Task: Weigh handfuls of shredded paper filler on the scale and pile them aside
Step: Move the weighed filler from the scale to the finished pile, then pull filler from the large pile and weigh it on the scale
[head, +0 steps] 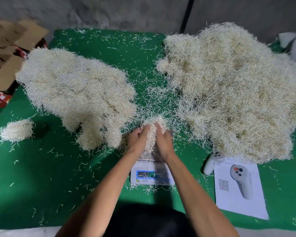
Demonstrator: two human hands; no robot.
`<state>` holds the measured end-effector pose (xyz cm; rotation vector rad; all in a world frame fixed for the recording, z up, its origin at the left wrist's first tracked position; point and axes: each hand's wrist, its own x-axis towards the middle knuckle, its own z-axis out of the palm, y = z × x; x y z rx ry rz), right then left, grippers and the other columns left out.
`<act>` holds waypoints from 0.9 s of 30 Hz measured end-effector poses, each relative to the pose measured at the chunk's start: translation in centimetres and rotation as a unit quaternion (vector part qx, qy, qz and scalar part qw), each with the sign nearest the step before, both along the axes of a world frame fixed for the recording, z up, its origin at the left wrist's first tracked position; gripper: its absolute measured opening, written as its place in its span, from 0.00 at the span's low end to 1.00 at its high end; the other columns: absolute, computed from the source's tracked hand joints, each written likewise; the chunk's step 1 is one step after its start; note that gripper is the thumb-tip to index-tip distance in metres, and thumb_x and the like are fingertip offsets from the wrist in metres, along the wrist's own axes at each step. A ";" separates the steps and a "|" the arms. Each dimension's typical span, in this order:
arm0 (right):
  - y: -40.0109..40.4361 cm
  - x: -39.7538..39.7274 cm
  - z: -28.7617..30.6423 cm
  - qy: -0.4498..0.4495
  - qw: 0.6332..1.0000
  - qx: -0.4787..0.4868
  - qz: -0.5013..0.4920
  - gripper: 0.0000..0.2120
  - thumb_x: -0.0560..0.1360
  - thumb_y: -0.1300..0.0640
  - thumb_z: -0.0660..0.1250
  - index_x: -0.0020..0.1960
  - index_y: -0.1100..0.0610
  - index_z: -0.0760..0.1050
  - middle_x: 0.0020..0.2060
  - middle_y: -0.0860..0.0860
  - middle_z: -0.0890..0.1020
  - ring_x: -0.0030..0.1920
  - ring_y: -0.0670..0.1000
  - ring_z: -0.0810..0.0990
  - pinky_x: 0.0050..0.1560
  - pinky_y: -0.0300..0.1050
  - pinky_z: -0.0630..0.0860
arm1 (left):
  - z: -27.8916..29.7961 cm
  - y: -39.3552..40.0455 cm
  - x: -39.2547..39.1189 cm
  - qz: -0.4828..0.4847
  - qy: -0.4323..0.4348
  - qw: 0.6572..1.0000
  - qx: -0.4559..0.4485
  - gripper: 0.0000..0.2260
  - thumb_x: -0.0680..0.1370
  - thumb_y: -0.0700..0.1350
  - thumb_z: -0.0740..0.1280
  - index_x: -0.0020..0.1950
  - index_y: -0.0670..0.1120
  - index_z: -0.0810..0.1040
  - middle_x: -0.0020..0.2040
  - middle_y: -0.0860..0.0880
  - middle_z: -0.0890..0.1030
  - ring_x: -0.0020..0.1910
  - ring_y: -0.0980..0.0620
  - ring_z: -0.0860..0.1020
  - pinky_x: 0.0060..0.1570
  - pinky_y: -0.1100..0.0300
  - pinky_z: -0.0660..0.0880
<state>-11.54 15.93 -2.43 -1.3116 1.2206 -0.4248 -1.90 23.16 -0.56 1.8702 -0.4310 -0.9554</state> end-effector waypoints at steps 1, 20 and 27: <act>0.0 1.2 0.4 -0.004 1.000 -0.007 0.008 0.43 0.80 0.30 0.54 0.83 0.58 0.51 0.76 0.61 0.68 0.75 0.55 0.69 0.75 0.54 0.67 | 0.8 -0.9 0.1 -0.008 0.005 1.000 -0.004 0.38 0.76 0.72 0.62 0.78 0.50 0.66 0.70 0.52 0.73 0.67 0.52 0.74 0.65 0.53 0.70; -32.3 1.0 11.7 0.069 0.991 -0.082 -0.086 0.08 0.85 0.62 0.61 0.56 0.64 0.78 0.53 0.58 0.80 0.32 0.46 0.73 0.27 0.37 0.73 | 5.5 -13.7 5.9 0.003 -0.012 0.997 -0.071 0.38 0.74 0.54 0.72 0.78 0.40 0.63 0.67 0.41 0.77 0.53 0.51 0.75 0.41 0.67 0.73; -39.0 -1.7 12.8 0.183 0.974 -0.131 0.039 0.24 0.81 0.57 0.70 0.70 0.68 0.67 0.58 0.62 0.80 0.54 0.62 0.84 0.57 0.58 0.82 | 2.9 -15.3 9.3 -0.025 0.005 0.999 -0.019 0.08 0.82 0.44 0.65 0.43 0.50 0.74 0.35 0.53 0.75 0.29 0.62 0.76 0.28 0.69 0.73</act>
